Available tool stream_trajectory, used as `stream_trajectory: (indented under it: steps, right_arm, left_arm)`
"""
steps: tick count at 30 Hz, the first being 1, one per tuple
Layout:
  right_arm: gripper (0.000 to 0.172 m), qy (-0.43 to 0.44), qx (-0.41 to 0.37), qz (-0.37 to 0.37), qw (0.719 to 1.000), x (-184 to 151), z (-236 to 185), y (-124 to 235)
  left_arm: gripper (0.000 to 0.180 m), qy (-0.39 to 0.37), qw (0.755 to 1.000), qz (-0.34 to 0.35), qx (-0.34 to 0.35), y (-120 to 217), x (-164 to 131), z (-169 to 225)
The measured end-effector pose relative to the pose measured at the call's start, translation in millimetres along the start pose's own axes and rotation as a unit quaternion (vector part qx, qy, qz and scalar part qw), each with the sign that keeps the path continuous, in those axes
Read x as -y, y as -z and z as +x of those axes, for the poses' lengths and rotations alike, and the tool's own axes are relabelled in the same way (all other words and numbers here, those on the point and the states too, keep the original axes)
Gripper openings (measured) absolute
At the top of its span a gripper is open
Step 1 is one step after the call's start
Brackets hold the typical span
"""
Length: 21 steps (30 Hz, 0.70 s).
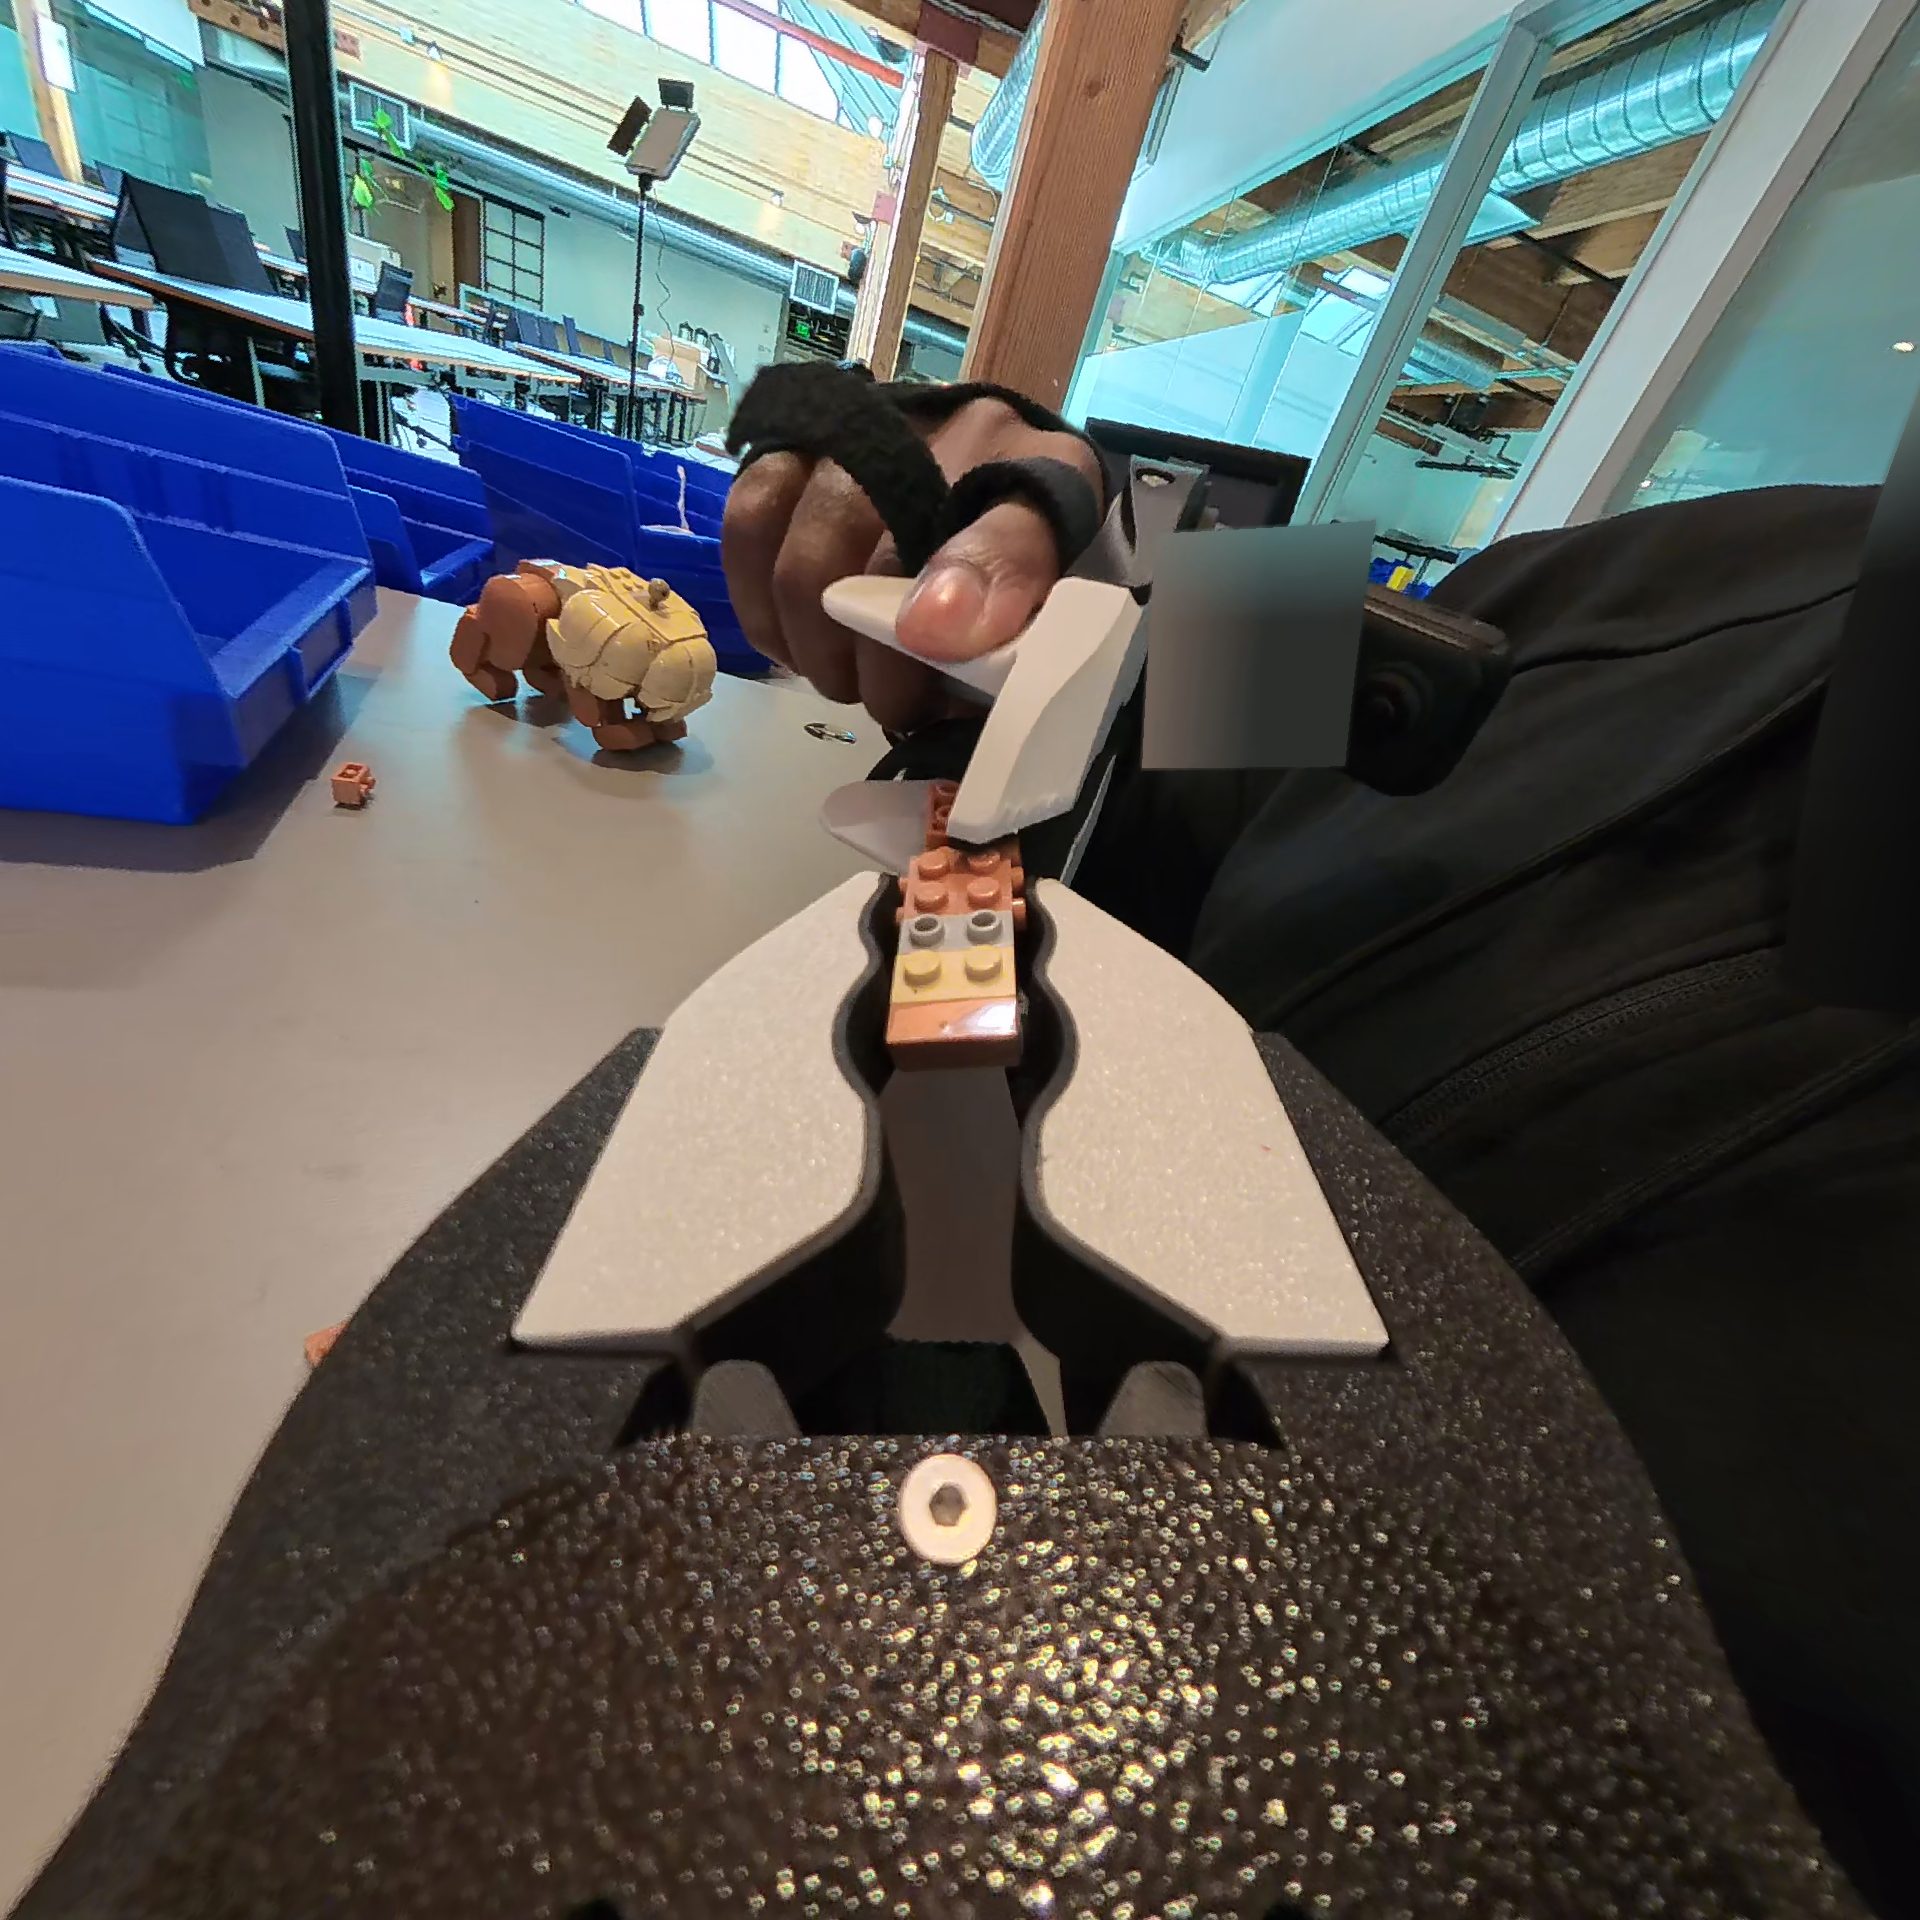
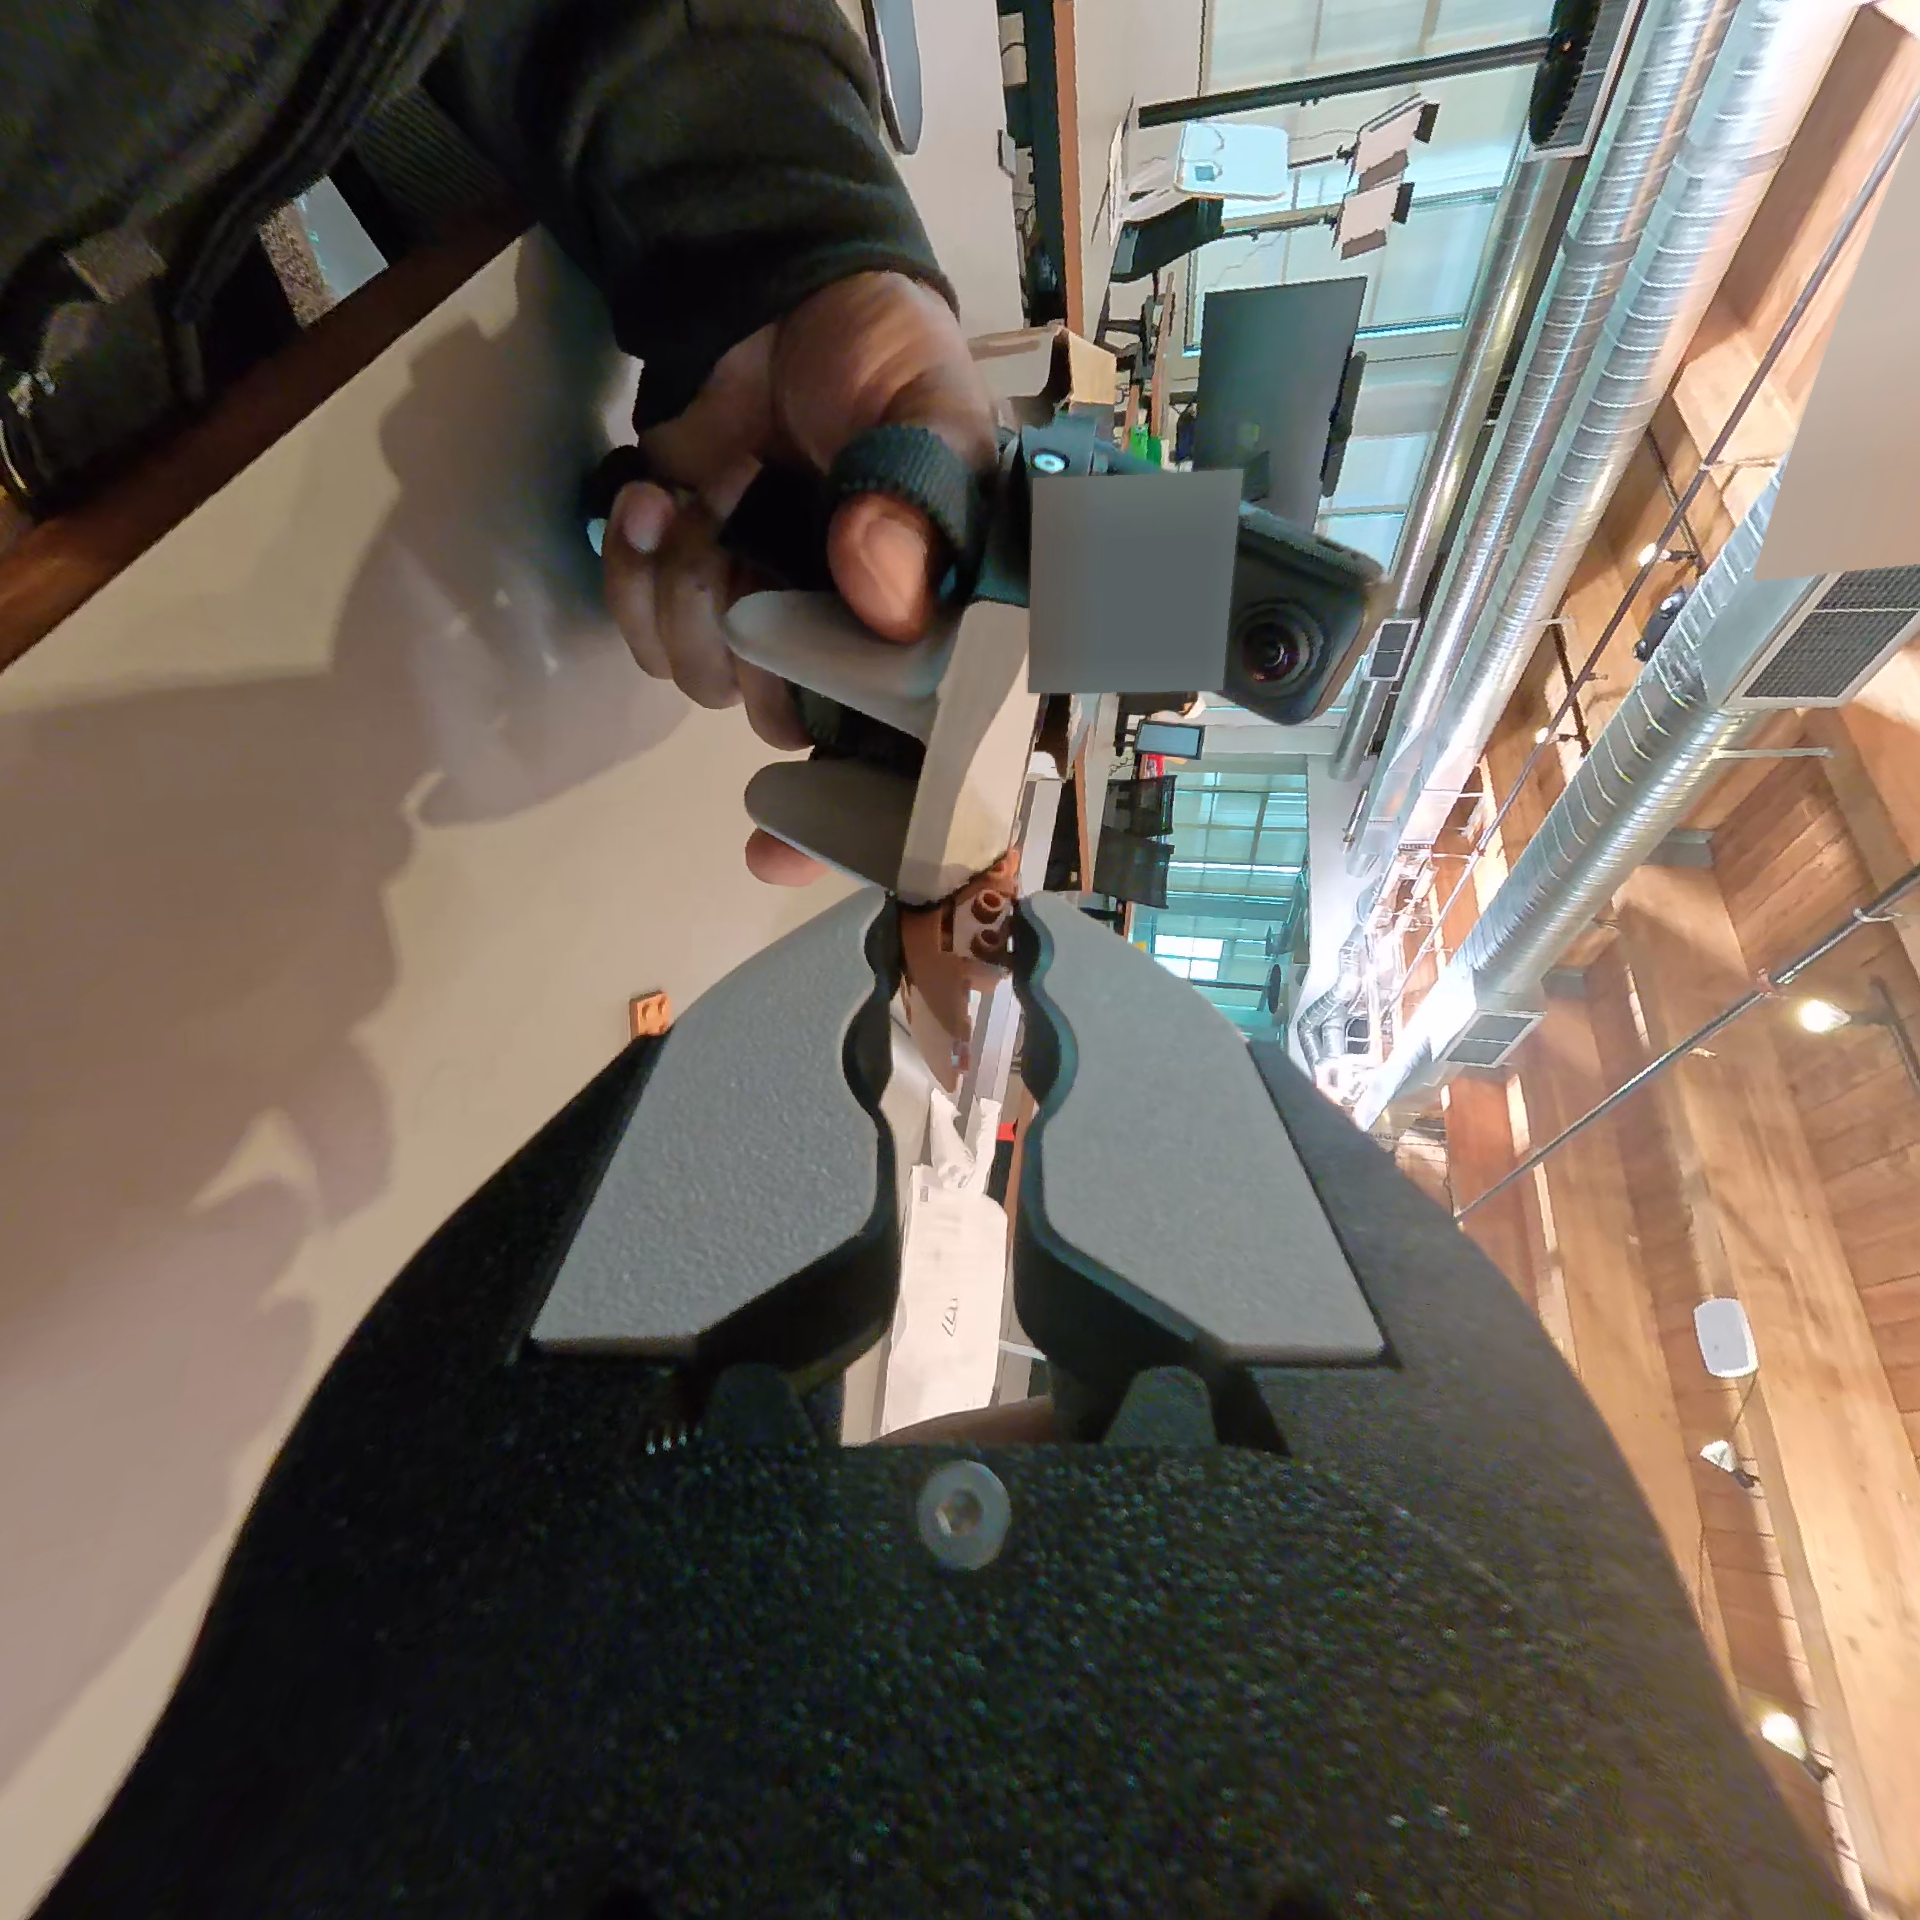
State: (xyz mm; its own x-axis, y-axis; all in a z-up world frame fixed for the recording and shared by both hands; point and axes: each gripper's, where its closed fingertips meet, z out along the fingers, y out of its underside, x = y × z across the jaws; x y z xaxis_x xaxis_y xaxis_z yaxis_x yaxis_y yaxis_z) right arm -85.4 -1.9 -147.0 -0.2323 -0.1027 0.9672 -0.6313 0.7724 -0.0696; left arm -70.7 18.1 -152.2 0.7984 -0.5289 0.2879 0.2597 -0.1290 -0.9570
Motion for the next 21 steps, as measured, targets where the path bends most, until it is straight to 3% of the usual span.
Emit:
stream_trajectory:
  steps: [21]
  right_arm:
    - [0.020,0.016,-0.012,-0.001,1.000,1.6,0.8,0.3]
  left_arm:
    - [0.021,0.013,1.000,-0.001,-0.016,-1.4,-0.8,3.3]
